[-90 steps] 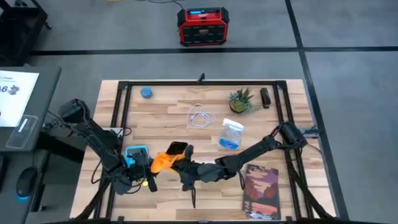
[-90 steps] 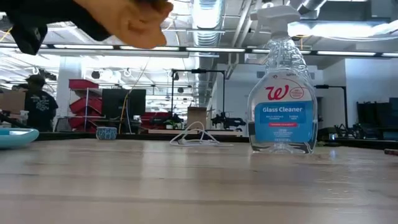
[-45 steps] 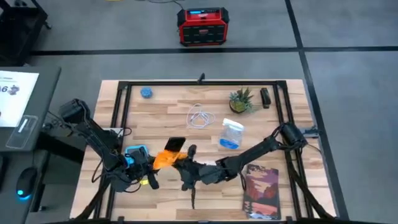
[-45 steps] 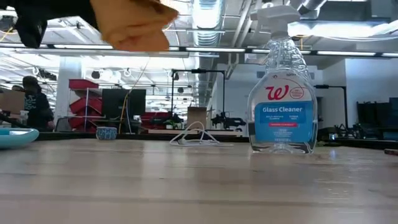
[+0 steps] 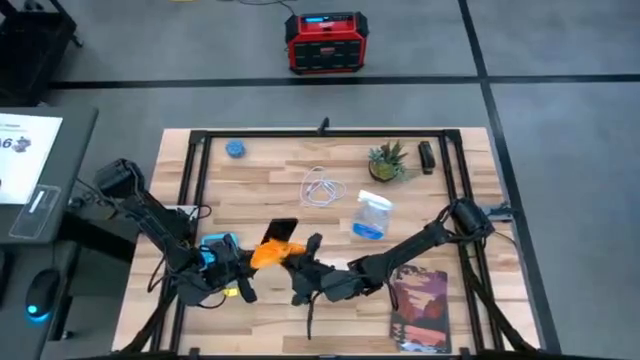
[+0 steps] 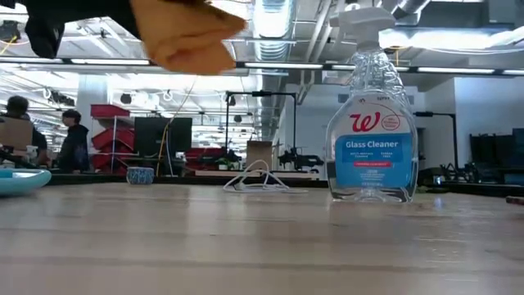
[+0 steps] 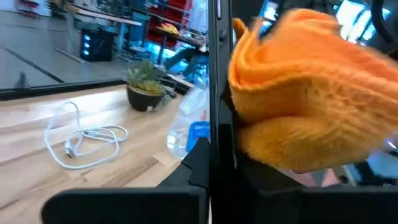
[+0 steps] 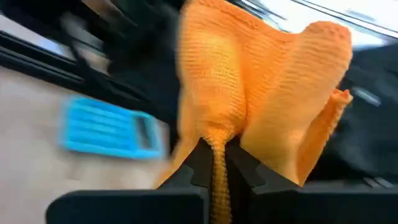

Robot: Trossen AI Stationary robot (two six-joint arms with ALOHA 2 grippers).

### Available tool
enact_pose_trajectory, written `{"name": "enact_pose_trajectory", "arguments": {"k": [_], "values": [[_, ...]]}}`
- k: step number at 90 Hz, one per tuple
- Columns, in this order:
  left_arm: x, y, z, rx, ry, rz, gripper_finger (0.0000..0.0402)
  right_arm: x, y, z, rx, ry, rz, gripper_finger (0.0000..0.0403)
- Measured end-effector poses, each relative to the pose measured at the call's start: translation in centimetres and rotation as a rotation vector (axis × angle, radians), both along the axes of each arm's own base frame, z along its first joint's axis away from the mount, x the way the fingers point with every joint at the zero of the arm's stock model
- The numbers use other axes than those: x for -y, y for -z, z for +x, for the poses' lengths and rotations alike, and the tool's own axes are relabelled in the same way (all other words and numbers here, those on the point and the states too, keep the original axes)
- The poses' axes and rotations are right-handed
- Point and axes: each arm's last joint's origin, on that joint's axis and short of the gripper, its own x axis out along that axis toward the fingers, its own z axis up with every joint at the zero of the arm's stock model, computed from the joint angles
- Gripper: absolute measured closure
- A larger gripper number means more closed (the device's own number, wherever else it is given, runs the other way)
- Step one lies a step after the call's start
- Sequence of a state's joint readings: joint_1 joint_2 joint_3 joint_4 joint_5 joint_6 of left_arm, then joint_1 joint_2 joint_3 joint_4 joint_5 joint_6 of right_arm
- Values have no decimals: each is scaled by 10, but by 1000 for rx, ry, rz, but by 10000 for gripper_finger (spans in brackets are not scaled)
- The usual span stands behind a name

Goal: Apply microfiber cloth
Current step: Wipe the black cellphone using microfiber cloth

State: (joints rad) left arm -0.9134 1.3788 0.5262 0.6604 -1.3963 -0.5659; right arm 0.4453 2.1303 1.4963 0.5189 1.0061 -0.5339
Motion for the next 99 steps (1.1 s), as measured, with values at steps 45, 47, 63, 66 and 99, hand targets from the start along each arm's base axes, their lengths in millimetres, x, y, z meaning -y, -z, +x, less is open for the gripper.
{"name": "enact_pose_trajectory", "arguments": {"k": [45,47,63,66,99], "values": [[-6,-10,8,11,-15,23,395,4,-1,1,9,-30,47,402],[-6,-10,8,13,-14,21,395,4,-3,0,20,4,44,402],[-6,-9,9,5,-6,30,395,3,-8,-4,28,100,14,402],[-6,-9,9,4,-7,31,395,3,-11,-5,31,117,7,402],[-4,-7,10,-7,67,36,395,0,-33,-4,71,-72,-93,402]]}}
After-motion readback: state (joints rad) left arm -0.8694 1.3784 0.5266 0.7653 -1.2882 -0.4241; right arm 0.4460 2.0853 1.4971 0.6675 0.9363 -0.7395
